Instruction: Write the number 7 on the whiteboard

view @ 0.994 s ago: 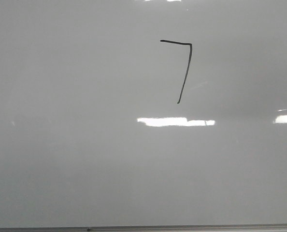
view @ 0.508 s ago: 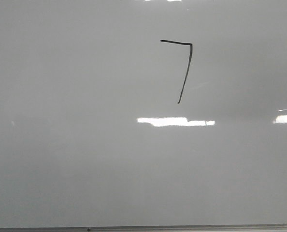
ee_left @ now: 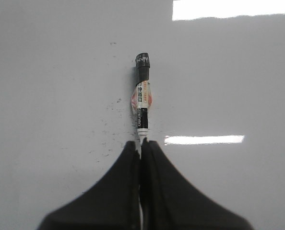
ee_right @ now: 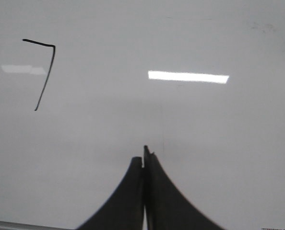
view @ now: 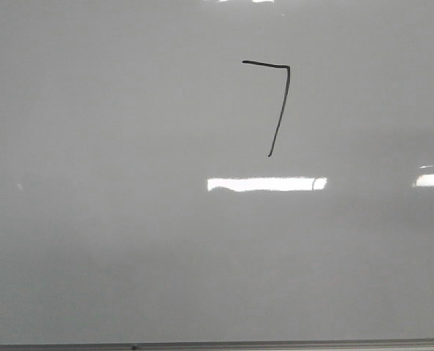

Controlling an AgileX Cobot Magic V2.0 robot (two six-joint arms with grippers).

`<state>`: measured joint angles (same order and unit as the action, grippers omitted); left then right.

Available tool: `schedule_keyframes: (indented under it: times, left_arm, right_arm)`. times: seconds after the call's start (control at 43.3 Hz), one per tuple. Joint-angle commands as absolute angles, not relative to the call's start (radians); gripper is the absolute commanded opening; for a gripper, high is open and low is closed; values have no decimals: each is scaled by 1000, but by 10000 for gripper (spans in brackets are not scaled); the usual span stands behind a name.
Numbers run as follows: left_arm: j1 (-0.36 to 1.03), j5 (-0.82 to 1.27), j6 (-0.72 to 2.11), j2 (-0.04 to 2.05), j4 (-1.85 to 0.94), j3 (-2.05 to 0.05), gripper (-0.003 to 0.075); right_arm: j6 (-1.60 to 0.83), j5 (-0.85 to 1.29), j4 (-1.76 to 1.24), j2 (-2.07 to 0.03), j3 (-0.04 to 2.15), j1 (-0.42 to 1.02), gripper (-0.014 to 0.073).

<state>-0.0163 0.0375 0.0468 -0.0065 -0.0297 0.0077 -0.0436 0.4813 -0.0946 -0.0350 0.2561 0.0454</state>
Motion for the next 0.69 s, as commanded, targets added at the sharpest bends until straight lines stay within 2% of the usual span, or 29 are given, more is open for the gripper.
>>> schedule_keyframes:
  times: [0.0, 0.324, 0.67]
  left_arm:
    - [-10, -54, 45, -20, -39, 19, -20]
    - [-10, -54, 45, -20, -39, 19, -20]
    - [-10, -54, 45, -20, -39, 19, -20]
  right_arm:
    - [-49, 306, -89, -3, 186, 28, -68]
    - [-49, 0, -90, 28, -27, 27, -68]
    - [-49, -6, -90, 28, -24, 27, -68]
